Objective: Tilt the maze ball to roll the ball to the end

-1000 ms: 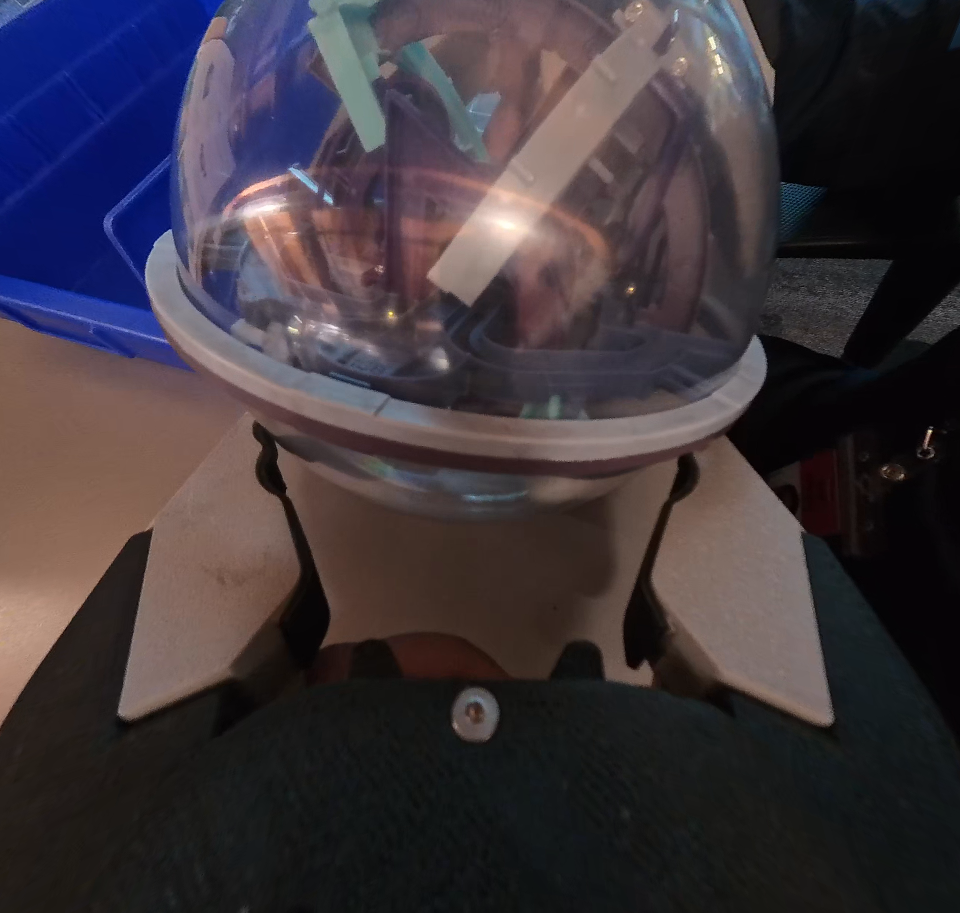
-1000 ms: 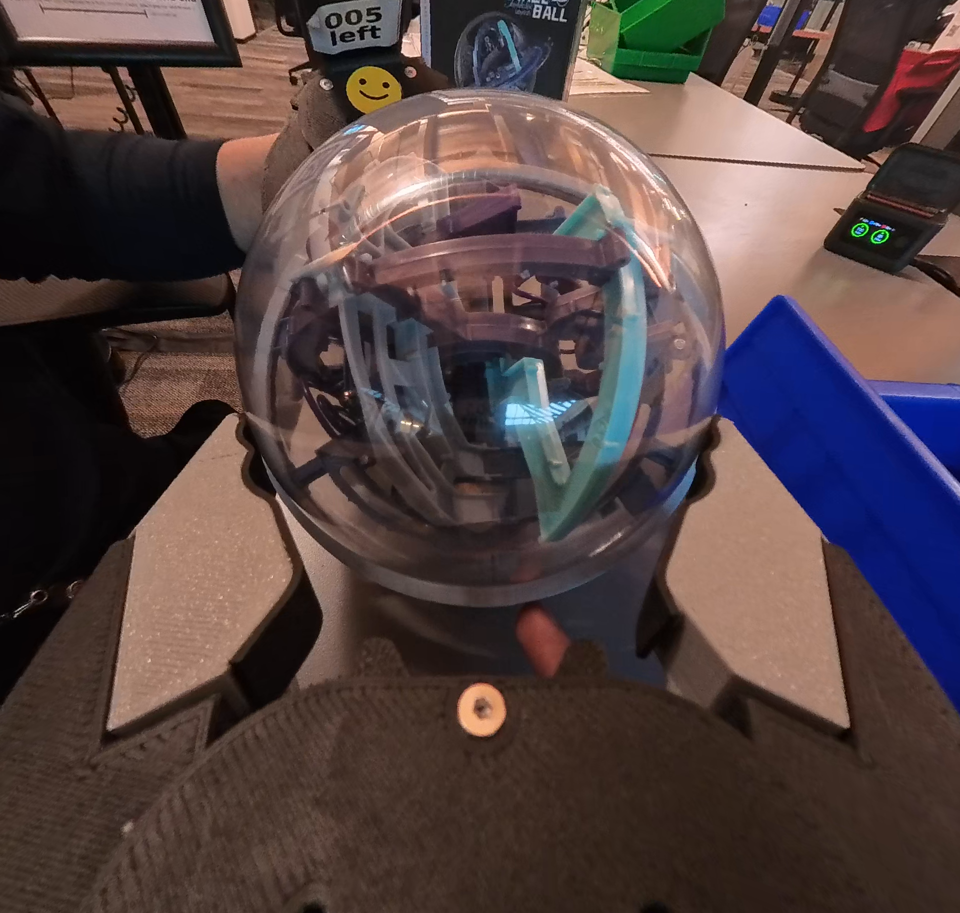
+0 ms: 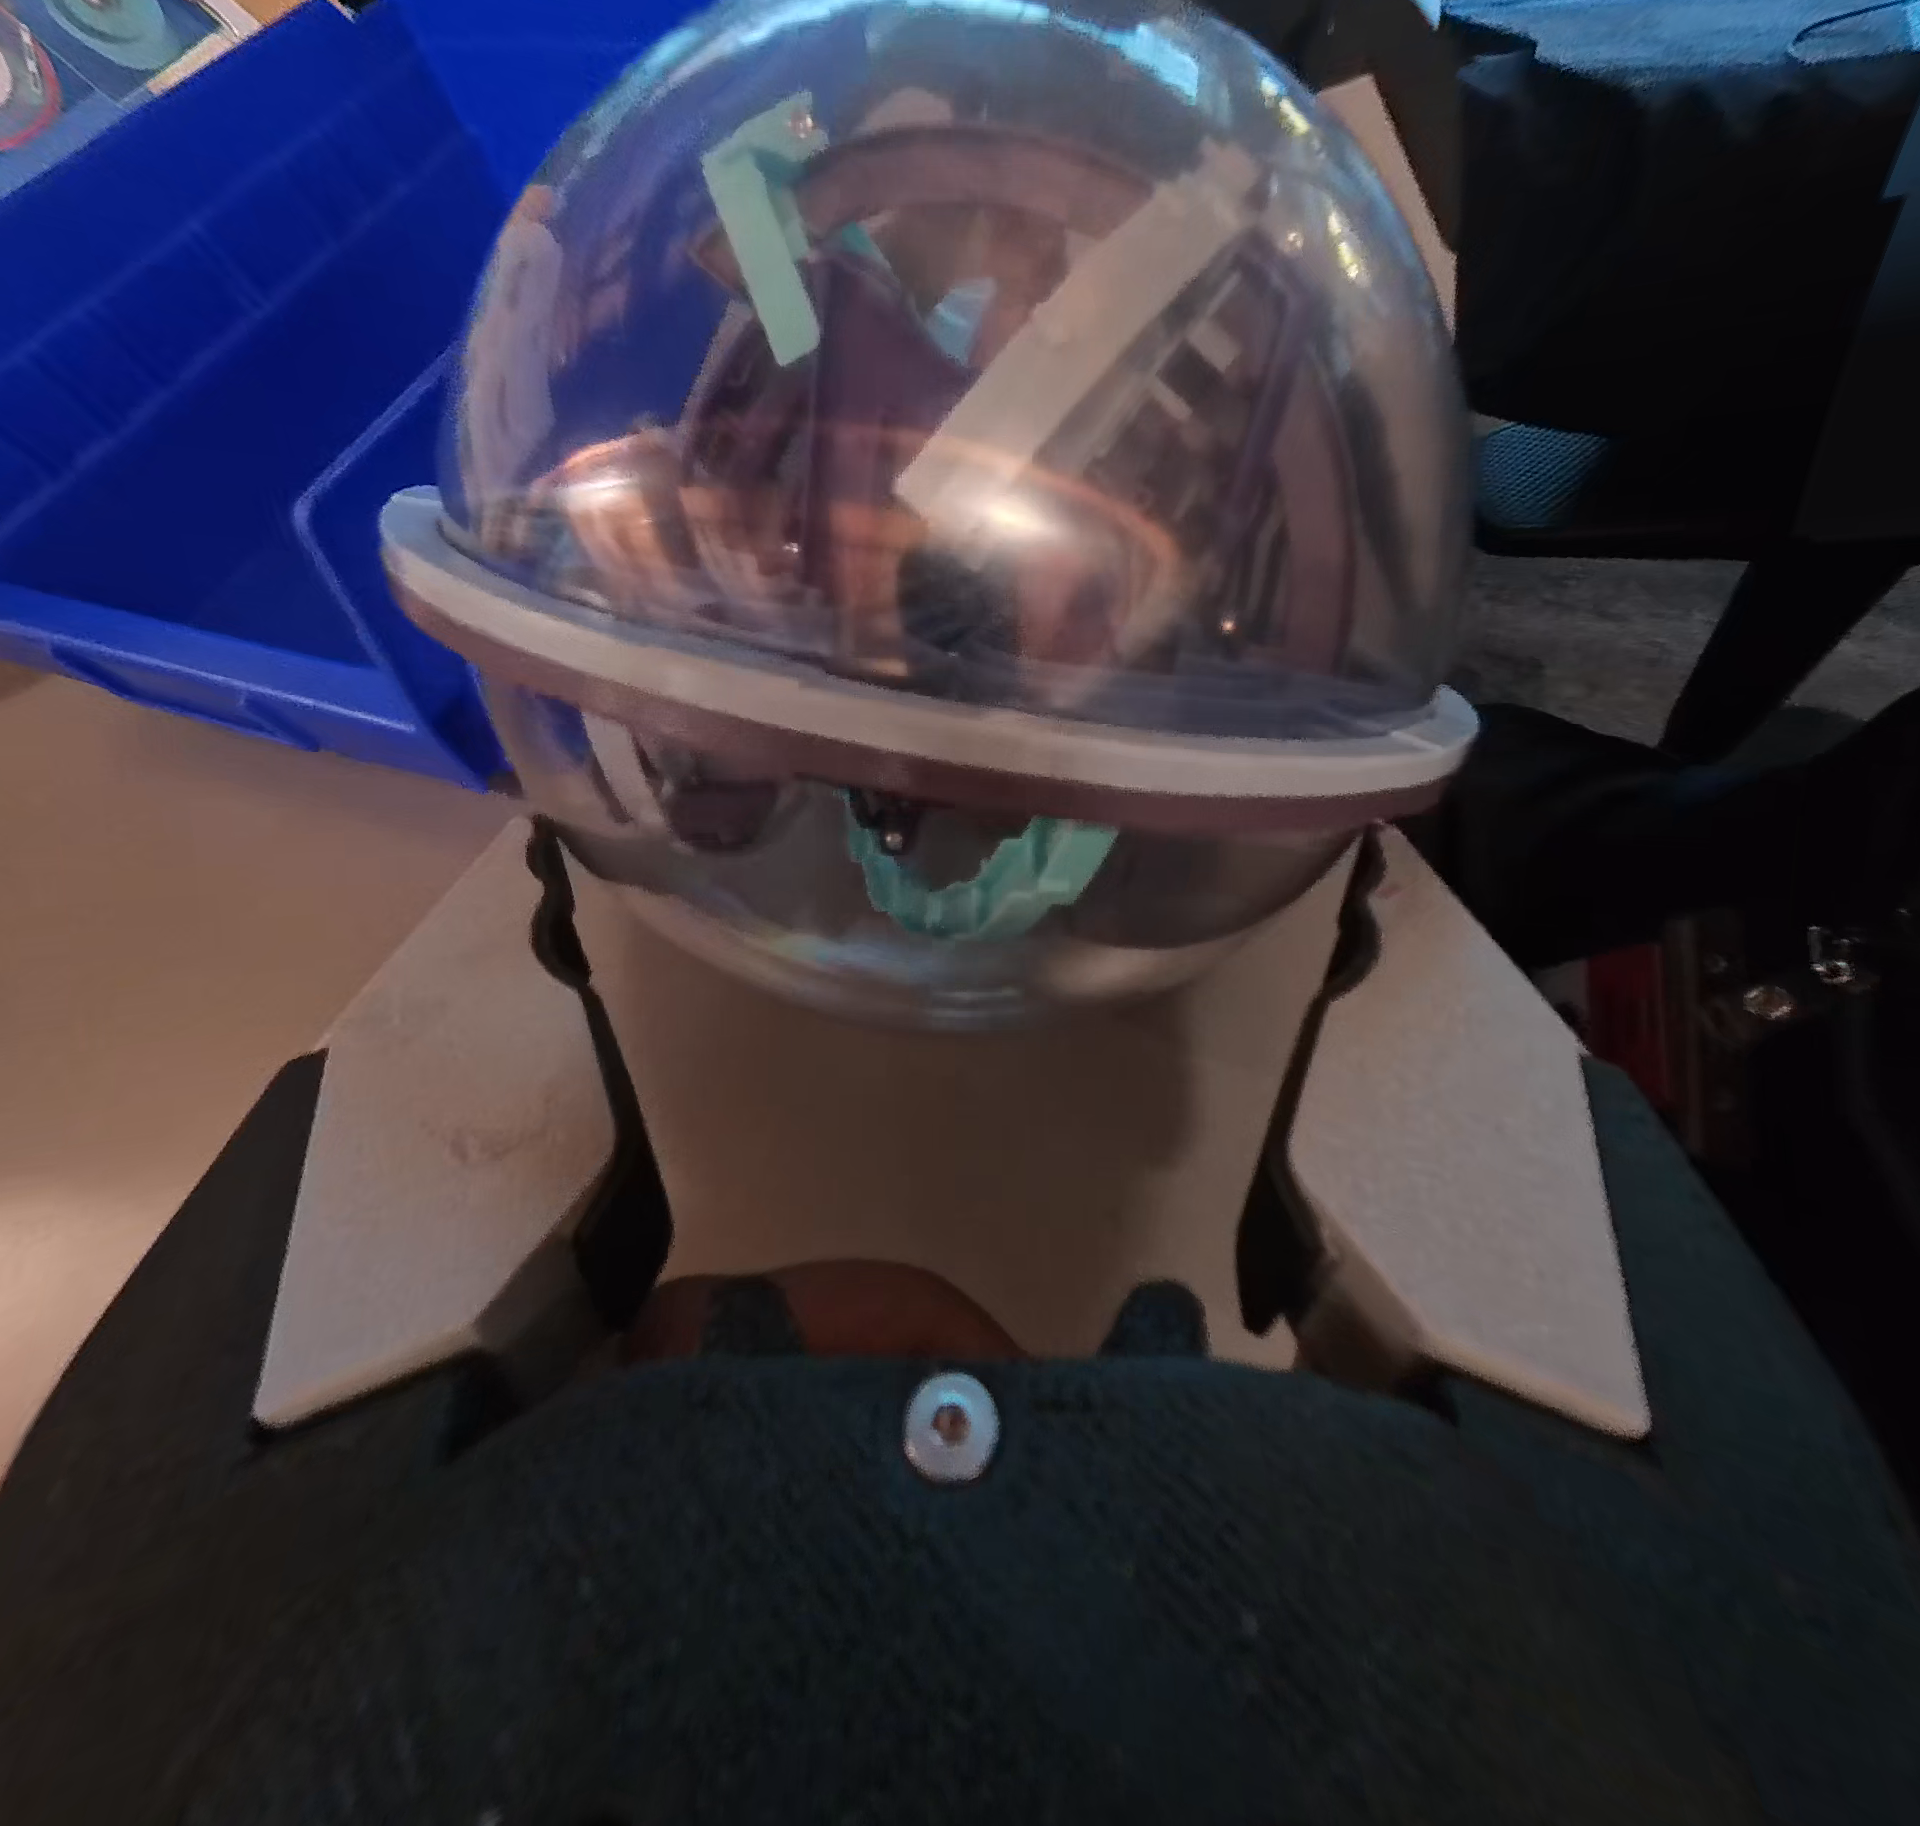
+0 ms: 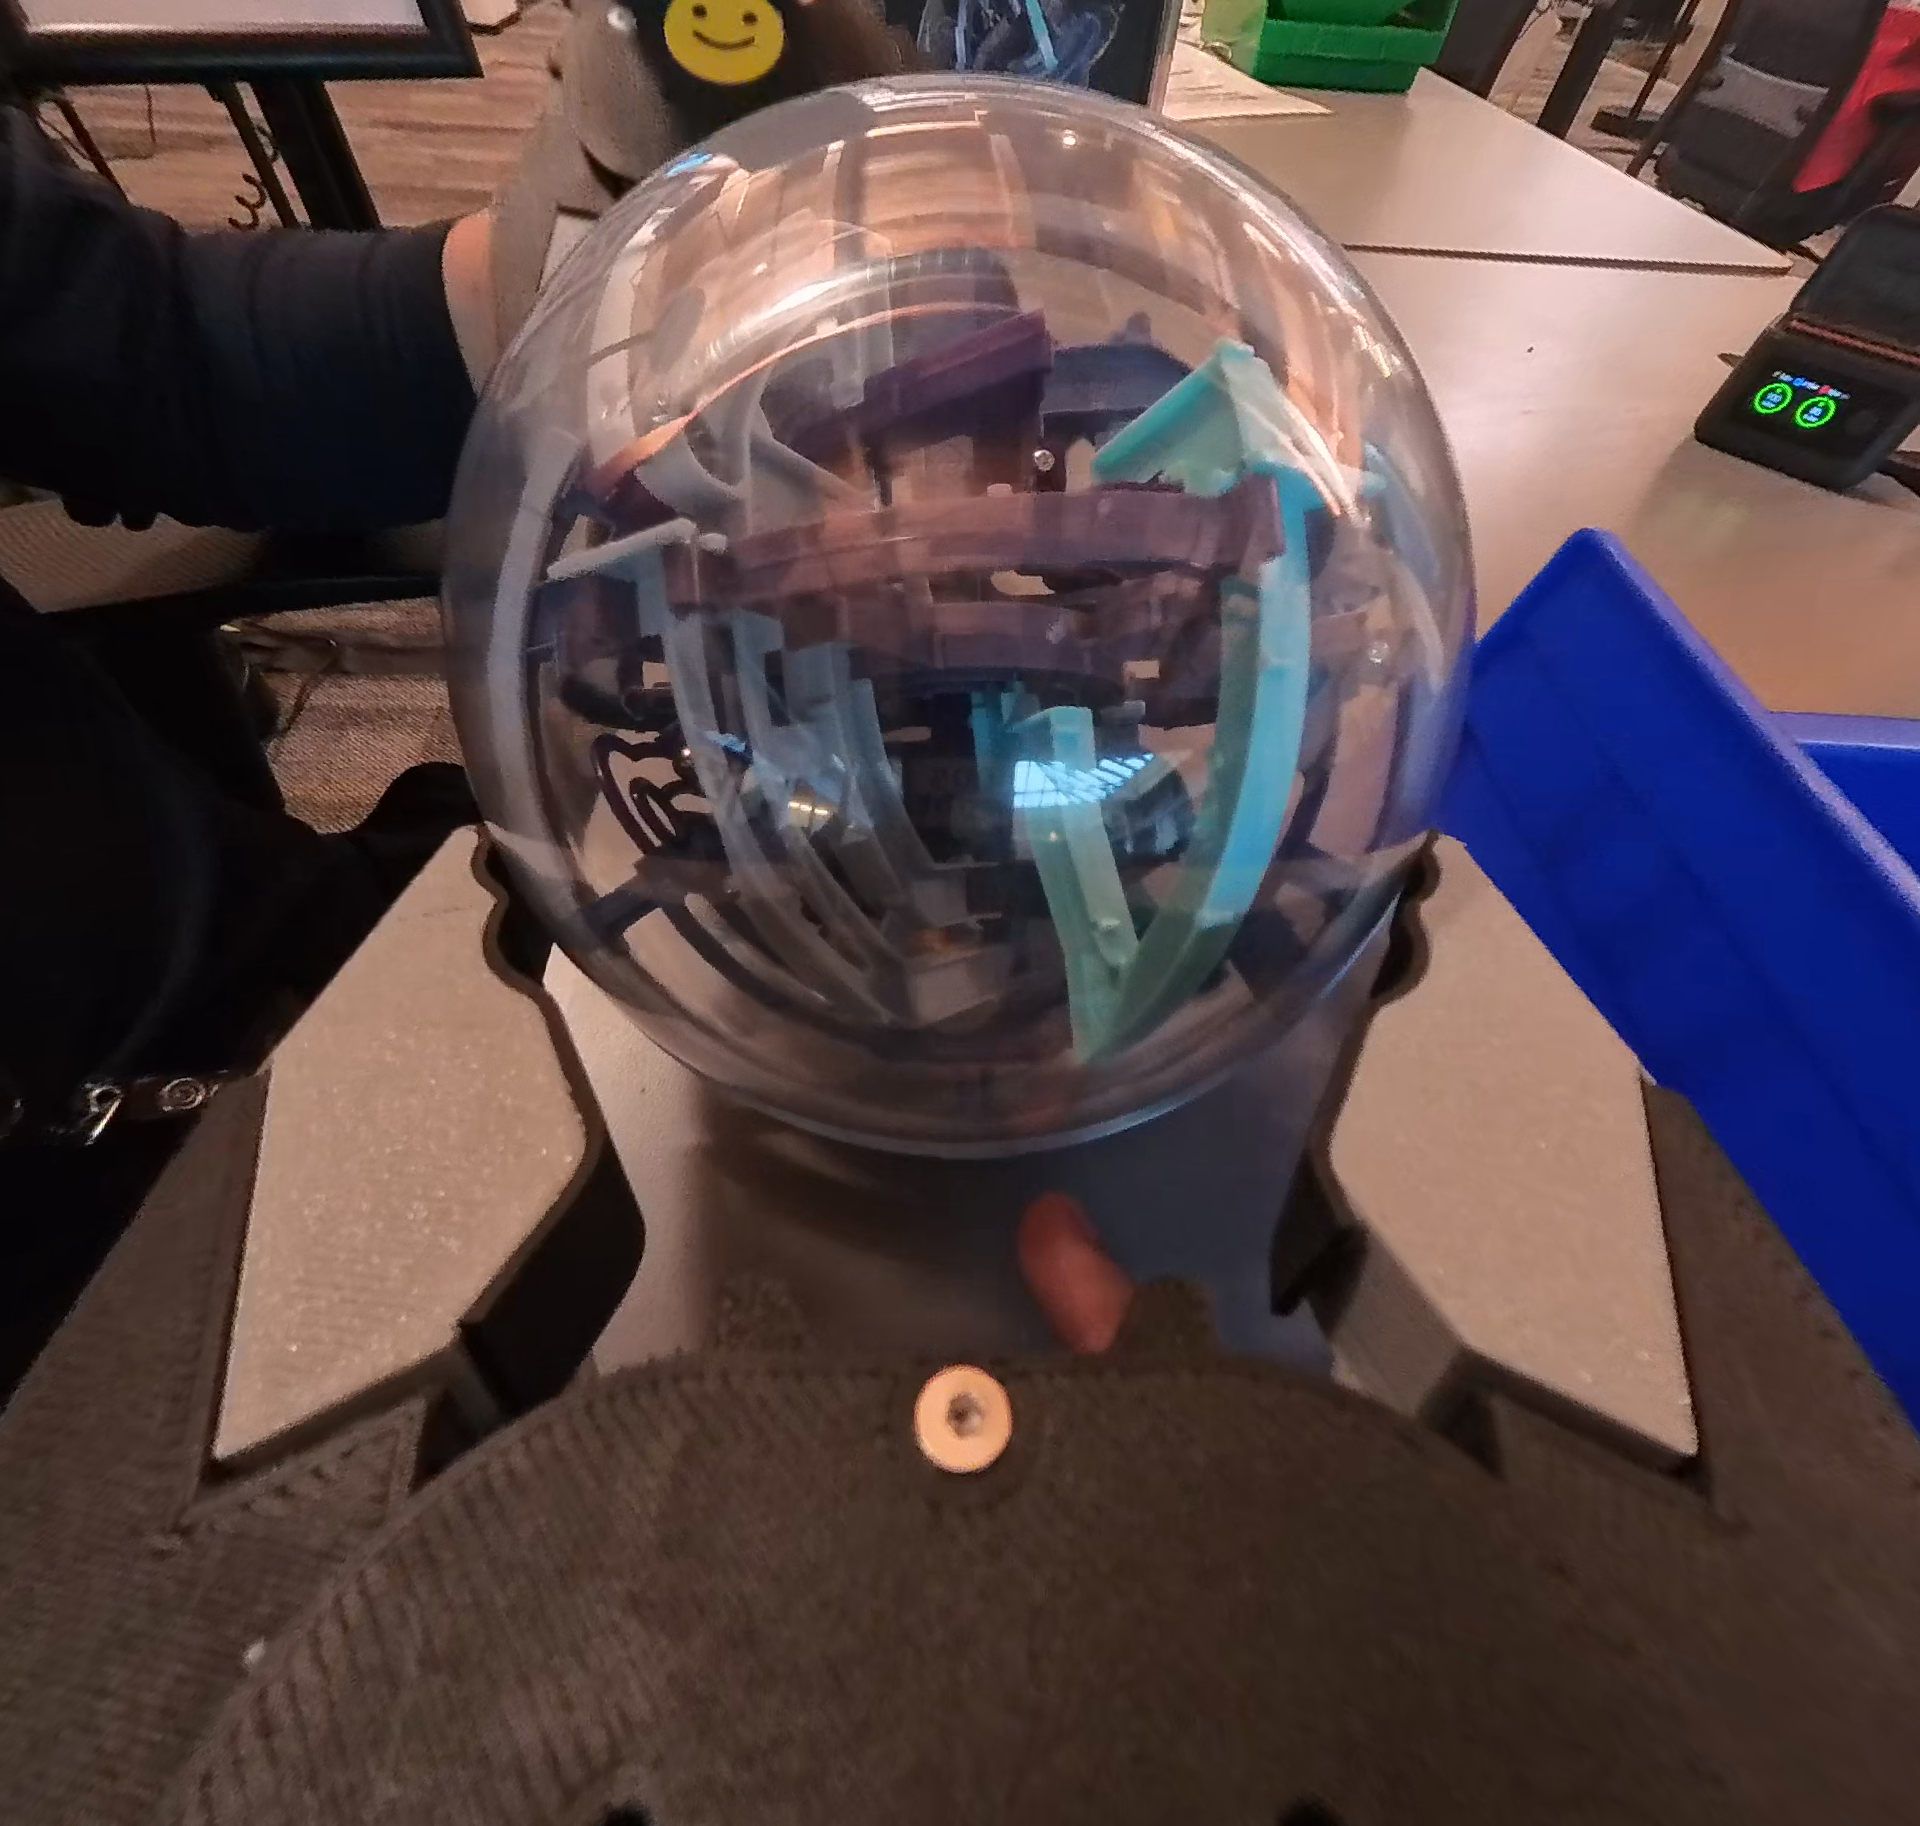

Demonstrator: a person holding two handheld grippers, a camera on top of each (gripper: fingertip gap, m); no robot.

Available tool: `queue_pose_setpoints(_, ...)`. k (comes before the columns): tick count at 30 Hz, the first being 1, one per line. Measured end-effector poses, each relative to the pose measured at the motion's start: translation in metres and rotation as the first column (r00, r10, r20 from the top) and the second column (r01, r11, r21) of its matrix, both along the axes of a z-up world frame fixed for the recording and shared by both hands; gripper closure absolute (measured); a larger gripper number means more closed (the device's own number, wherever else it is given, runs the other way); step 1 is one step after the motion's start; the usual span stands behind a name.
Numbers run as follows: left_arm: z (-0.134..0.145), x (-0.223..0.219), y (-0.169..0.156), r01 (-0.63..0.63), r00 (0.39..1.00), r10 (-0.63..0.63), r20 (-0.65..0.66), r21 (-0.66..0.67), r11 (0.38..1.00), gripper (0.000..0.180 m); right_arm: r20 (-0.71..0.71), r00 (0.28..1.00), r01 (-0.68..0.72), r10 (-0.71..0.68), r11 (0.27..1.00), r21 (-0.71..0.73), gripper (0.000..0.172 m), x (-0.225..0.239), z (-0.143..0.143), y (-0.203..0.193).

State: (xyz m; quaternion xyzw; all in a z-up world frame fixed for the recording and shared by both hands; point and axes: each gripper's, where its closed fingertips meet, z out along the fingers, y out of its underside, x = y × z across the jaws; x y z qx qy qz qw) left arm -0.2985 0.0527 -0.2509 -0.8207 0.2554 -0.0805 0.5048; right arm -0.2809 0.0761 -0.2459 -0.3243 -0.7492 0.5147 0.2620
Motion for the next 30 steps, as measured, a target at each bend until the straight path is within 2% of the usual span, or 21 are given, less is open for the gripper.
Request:
queue_pose_setpoints(6, 0.011, 0.004, -0.022, 0.061, 0.994, -0.058, 0.094, -0.033, 0.998, 0.042, -0.002, 1.000, 0.001, -0.001, 1.000, 0.001, 0.017, 0.002, 0.000, 0.002)
queue_pose_setpoints(10, 0.021, 0.003, -0.032, 0.054, 0.978, -0.038, 0.203, -0.074, 0.996, 0.043, -0.012, 1.000, 0.001, -0.002, 1.000, -0.005, 0.022, 0.002, 0.003, 0.003)
queue_pose_setpoints(14, 0.033, -0.007, -0.021, -0.025, 0.937, 0.056, 0.344, -0.092, 0.995, 0.065, -0.006, 1.000, 0.005, -0.005, 1.000, 0.009, 0.020, 0.001, 0.000, 0.002)
queue_pose_setpoints(17, 0.037, -0.011, -0.017, -0.042, 0.904, 0.086, 0.419, -0.112, 0.993, 0.071, -0.009, 1.000, 0.014, -0.014, 1.000, 0.008, 0.020, 0.000, 0.001, 0.004)
queue_pose_setpoints(25, 0.036, -0.010, -0.018, -0.046, 0.918, 0.086, 0.388, -0.110, 0.993, 0.073, -0.024, 1.000, 0.014, -0.013, 1.000, 0.028, 0.020, 0.001, 0.001, 0.004)
queue_pose_setpoints(30, 0.035, -0.013, -0.021, -0.033, 0.913, 0.073, 0.401, -0.106, 0.994, 0.076, -0.018, 1.000, 0.005, -0.006, 1.000, -0.014, 0.024, 0.002, 0.006, 0.003)
